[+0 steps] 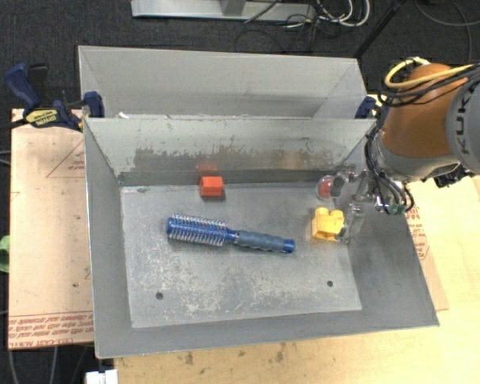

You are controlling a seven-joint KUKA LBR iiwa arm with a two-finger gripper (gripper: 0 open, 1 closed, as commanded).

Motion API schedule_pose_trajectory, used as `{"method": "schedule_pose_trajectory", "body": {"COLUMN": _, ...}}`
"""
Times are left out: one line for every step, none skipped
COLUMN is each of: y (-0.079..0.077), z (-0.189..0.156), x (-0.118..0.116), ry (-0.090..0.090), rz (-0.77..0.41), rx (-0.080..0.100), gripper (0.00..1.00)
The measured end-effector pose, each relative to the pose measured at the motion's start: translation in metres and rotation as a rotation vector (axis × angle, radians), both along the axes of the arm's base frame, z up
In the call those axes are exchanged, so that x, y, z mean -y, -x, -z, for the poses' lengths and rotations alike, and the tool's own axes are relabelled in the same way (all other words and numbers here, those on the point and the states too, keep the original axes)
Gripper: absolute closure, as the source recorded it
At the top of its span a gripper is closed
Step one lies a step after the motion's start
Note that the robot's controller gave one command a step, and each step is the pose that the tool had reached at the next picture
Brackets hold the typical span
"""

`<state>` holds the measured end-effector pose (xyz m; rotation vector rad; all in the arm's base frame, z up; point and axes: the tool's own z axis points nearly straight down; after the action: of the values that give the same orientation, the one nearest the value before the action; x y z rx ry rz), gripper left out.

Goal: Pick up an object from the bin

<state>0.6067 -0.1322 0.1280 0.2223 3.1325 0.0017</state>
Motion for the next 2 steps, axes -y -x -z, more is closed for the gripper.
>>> {"method": "schedule_pose_trajectory", "body": {"y": 0.0092, "z": 0.0611, "x": -0.0039, "ry": -0.001, "rz": 0.091, "rx": -0.004, "gripper": 0.0}}
{"method": "schedule_pose_trajectory", "body": {"y": 0.0083, "z": 0.0607, "x": -0.0044, "ry": 0.001, "rz": 0.089, "rx": 0.0, "gripper": 0.0}}
